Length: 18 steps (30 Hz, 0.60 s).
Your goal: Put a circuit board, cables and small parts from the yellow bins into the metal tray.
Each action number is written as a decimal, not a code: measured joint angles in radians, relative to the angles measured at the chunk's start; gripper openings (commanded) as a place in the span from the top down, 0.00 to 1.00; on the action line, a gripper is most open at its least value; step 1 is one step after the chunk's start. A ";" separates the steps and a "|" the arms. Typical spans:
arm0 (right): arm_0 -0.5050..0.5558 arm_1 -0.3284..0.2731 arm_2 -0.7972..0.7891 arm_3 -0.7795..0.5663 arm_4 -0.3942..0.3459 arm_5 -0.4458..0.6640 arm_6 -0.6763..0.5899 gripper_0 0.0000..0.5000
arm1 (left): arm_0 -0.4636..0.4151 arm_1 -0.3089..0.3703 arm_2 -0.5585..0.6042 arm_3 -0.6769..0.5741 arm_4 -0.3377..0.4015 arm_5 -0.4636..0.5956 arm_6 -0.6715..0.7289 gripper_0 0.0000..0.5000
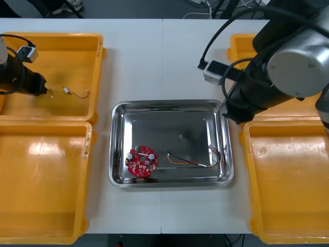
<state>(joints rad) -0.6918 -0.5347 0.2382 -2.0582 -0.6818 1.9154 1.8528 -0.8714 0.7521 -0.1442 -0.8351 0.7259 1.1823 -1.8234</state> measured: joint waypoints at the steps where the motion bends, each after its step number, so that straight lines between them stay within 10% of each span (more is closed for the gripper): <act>1: -0.003 -0.002 -0.024 0.000 -0.002 0.000 0.000 0.00 | 0.000 -0.002 0.000 0.005 0.000 -0.006 0.000 0.00; 13: -0.066 -0.041 -0.249 0.239 -0.010 0.000 -0.002 0.00 | 0.000 -0.010 -0.024 0.031 0.003 -0.039 -0.005 0.00; 14: -0.075 -0.041 -0.268 0.272 -0.006 0.000 -0.002 0.00 | -0.001 -0.010 -0.024 0.033 0.003 -0.040 -0.005 0.10; 17: -0.101 -0.042 -0.319 0.359 0.013 0.000 -0.002 0.00 | -0.003 -0.010 -0.024 0.042 0.009 -0.045 -0.005 1.00; 18: -0.109 -0.043 -0.332 0.384 0.021 0.000 -0.002 0.00 | -0.004 -0.010 -0.024 0.046 0.011 -0.046 -0.006 1.00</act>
<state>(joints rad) -0.8007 -0.5779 -0.0939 -1.6741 -0.6610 1.9157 1.8512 -0.8758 0.7424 -0.1685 -0.7894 0.7369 1.1364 -1.8293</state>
